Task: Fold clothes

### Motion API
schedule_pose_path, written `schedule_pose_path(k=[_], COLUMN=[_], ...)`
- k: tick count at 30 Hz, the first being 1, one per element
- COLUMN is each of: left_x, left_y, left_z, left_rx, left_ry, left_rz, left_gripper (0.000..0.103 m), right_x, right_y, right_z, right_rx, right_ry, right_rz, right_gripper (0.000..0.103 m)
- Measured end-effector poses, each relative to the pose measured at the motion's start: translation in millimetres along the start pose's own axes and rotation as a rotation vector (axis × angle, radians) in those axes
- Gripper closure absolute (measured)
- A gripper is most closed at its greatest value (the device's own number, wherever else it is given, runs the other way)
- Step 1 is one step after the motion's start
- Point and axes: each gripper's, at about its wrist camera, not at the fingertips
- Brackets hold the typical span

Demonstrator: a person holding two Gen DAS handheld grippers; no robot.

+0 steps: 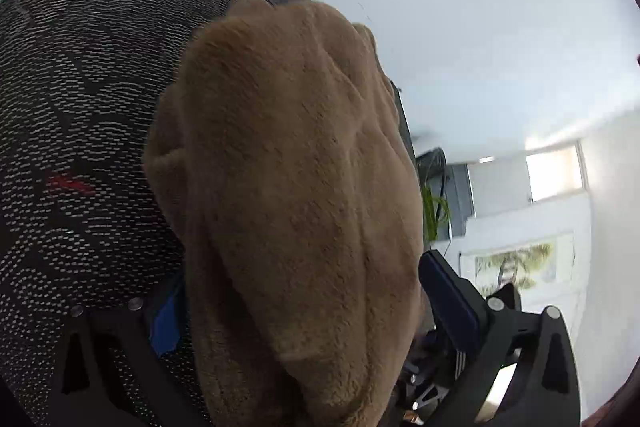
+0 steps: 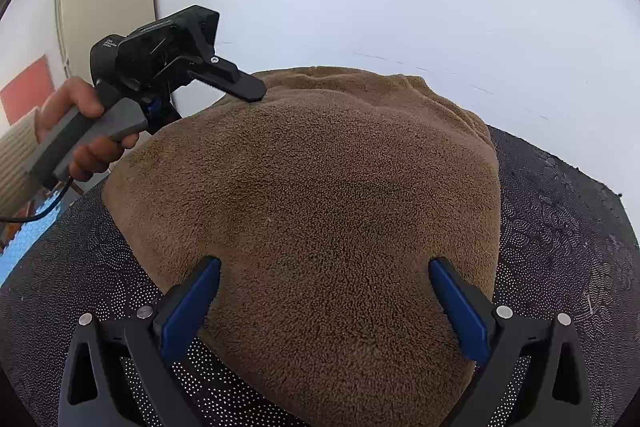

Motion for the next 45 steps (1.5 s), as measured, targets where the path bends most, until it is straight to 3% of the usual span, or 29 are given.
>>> schedule_pose_path(k=[5,12,17,21,26,30,36,41,45], left_x=[5,5,6,5,1,0,-3,-5,-7], left_y=[2,5,14,15,20,22,27,30,33], left_z=[15,21,31,32,33,33,34,34,34], left_rx=[-0.150,-0.115,-0.029,-0.020,-0.014,-0.016,-0.015,-0.016,-0.016], left_ry=[-0.025,-0.033,-0.072,-0.073,-0.067,-0.070,-0.067,-0.067,-0.065], left_rz=[-0.050,-0.062,-0.062,-0.077,-0.059,-0.057,-0.050,-0.048,-0.045], left_gripper=[0.000,0.000,0.000,0.000,0.000,0.000,0.000,0.000,0.000], right_x=[0,-1,-1,0,3,20,40,52,59], right_y=[1,0,1,8,26,73,153,172,173], right_z=[1,1,0,-3,-21,-37,3,36,67], right_rx=[0.005,0.008,0.016,0.064,0.202,0.325,0.323,0.404,0.390], right_ry=[0.001,0.003,0.009,0.020,0.045,0.054,-0.063,-0.117,-0.210], right_rz=[0.007,0.010,0.015,0.043,0.101,0.290,0.563,0.737,0.856], right_gripper=[0.000,0.000,0.000,0.000,0.000,0.000,0.000,0.000,0.000])
Point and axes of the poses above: each gripper's, at about its wrist camera, not at the fingertips, and z roughly the way its jaws point, y to its right, x to its top, and after that the axes turned 11 degrees about z, right-handed
